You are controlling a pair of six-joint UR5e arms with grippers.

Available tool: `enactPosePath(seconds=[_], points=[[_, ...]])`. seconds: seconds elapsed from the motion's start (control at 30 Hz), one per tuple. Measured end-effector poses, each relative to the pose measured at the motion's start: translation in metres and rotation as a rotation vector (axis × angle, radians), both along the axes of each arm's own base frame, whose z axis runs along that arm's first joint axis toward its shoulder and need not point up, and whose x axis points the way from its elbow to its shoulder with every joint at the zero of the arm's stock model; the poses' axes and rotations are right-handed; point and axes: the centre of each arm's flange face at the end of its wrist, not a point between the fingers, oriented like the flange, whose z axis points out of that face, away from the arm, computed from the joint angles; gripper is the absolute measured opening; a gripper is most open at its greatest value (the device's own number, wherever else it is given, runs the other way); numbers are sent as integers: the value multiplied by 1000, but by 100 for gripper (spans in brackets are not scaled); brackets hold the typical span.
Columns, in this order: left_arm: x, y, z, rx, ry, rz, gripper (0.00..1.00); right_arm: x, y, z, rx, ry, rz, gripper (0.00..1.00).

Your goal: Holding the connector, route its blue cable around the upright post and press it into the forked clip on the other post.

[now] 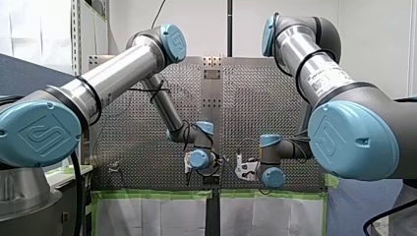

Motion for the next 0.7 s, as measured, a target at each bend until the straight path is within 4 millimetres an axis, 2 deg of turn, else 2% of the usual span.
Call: enactPosePath(seconds=[0.37,0.7], points=[[1,0,0,-11,5,-7,0,-4,-3,-20,36,12,-9,0],[5,-1,2,-41,12,-19,0,-6,-14,-19,53,21,-21,0]])
